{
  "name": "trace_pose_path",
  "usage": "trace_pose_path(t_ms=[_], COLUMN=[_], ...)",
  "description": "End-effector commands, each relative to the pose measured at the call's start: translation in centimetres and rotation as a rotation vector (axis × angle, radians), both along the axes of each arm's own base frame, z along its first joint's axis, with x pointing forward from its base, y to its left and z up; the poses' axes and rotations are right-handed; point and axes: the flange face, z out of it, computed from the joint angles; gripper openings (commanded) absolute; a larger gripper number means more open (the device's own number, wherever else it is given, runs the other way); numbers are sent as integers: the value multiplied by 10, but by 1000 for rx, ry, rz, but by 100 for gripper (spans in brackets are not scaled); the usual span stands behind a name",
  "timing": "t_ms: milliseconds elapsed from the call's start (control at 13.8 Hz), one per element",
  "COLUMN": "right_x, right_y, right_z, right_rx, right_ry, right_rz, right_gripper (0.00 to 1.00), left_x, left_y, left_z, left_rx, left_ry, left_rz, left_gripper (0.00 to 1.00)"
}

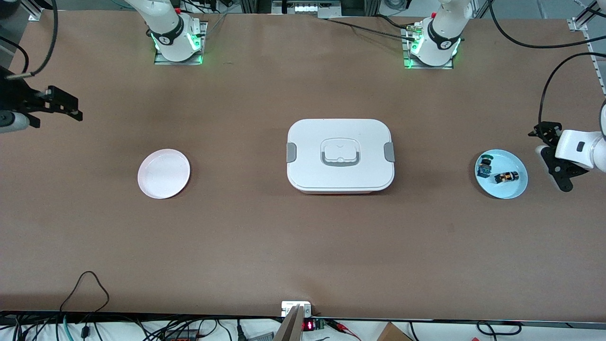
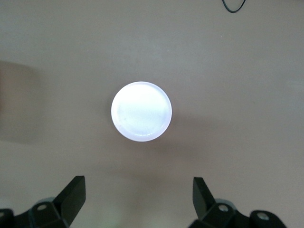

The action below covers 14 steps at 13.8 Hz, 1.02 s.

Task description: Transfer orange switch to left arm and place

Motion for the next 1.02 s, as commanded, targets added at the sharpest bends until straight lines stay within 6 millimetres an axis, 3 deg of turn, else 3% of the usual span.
trace_pose_path(t_ms=[0,218,435,580,725,798,943], right_x=[0,0,1,2,2,2,2], right_y=[-4,-1,17,20,20,19,19], right_z=[-3,-5,5,5,5,5,5], right_rx=[-19,-18,-16,-16,-16,-16,-18], right_ry=[-26,-16,-39,-44,-44,-44,-45], right_rz=[-19,-37,1,7,7,6,7], right_gripper=[100,100,100,100,100,100,100], left_x=[4,-1,-4,-10,-12,-15,-30], left_y=[-28,-60,-82,-106,-125,-126,-113], left_z=[46,81,129,149,171,171,167], left_rx=[67,137,183,275,335,345,239], left_ry=[-10,-42,-88,-123,-267,-372,-508], left_rz=[161,273,382,543,765,851,846], left_gripper=[100,100,100,100,100,100,100])
